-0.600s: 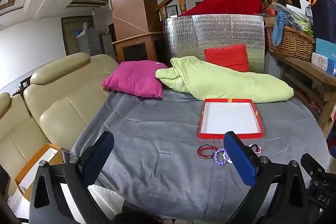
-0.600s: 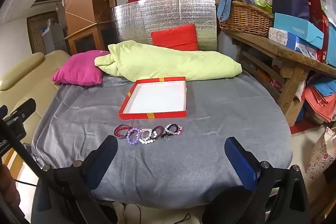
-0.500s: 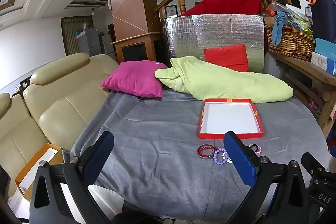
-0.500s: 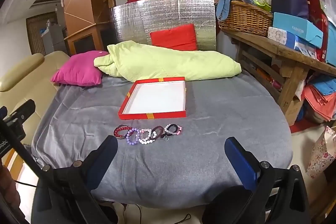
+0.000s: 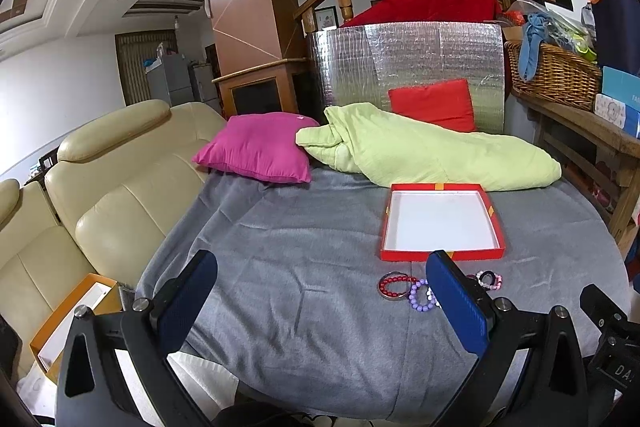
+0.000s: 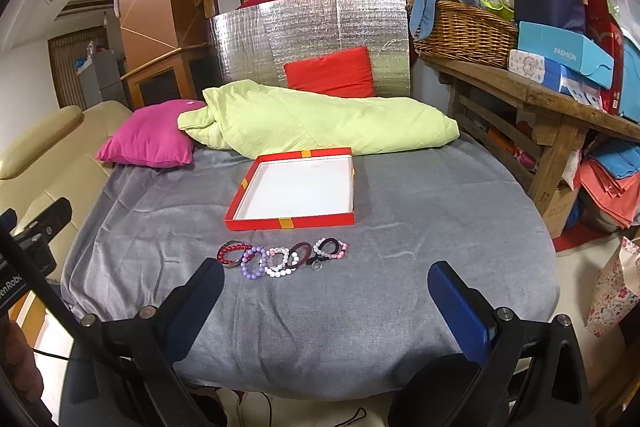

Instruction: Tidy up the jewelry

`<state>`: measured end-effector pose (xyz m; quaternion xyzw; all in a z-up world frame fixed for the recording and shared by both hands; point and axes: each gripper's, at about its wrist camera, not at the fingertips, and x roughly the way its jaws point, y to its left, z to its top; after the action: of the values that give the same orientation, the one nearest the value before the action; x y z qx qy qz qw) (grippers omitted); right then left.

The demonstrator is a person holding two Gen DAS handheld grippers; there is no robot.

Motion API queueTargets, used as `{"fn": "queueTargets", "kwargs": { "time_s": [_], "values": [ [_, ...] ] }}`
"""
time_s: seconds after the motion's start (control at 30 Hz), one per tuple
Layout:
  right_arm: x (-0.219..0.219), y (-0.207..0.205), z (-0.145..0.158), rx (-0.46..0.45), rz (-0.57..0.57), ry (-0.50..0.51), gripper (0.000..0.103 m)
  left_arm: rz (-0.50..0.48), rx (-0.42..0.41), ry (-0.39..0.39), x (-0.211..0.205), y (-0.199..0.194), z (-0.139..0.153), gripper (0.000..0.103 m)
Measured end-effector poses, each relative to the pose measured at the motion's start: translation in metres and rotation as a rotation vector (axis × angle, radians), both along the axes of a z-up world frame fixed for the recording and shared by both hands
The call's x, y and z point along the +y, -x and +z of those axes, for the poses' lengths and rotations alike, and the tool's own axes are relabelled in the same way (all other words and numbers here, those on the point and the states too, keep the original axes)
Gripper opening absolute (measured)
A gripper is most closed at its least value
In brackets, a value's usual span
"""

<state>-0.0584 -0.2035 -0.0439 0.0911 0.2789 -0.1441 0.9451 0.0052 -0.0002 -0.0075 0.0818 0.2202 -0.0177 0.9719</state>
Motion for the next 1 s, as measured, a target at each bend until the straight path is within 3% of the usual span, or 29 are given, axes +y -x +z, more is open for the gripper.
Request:
{"fn": "queueTargets", "kwargs": {
  "time_s": [0.33, 0.67, 0.9, 1.0],
  "values": [
    [0.001, -0.005, -0.002, 0.010, 0.005, 0.001, 0.103, 0.005, 0.017, 0.006, -0.001, -0.007, -0.005, 0.103],
    [-0.008, -0.018, -0.013, -0.036, 0.009, -0.053, 0.103, 0.014, 0.043, 0.016, -0.006, -0.027, -0.018, 0.103],
    [-0.019, -0.046, -0.029, 0.010, 0.029, -0.054, 0.102, 0.022, 0.073, -0.016, -0.012, -0.059, -0.043, 0.103],
    [-0.028, -0.064, -0.043, 0.020, 0.070, -0.084, 0.100, -0.005, 0.147, 0.005, -0.012, -0.082, -0.063, 0.103]
  ]
}}
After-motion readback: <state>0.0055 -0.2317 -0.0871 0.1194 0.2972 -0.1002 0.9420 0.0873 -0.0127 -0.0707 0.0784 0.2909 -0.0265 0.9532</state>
